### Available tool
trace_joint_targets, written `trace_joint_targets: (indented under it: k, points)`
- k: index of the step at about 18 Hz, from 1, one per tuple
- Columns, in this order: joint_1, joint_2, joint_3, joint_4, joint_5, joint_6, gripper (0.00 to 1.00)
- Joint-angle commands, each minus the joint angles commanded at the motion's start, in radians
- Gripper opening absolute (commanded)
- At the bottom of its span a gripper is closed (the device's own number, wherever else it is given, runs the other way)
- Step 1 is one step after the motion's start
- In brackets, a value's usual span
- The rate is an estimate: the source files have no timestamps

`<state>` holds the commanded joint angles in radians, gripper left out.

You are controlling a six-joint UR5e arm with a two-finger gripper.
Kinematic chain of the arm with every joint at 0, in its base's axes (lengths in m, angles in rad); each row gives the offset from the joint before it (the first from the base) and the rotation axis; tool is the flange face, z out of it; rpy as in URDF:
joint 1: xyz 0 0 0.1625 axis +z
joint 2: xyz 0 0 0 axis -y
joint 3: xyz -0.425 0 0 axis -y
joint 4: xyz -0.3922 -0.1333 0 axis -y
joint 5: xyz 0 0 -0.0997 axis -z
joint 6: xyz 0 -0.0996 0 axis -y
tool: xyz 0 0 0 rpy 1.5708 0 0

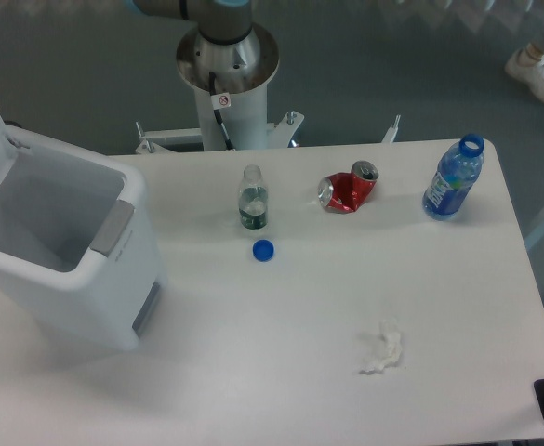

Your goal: Close the trash can

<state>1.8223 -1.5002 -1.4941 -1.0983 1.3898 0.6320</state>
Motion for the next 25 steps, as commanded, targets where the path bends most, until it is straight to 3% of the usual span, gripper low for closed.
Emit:
trace_joint_targets:
  k: [11,25]
  points:
    - [0.109,0.014,-0.002,0.0,0.0,-0.015,0.0]
    - [0.21,0.002,-0.058,0.002,-0.003,-0.015,0.0]
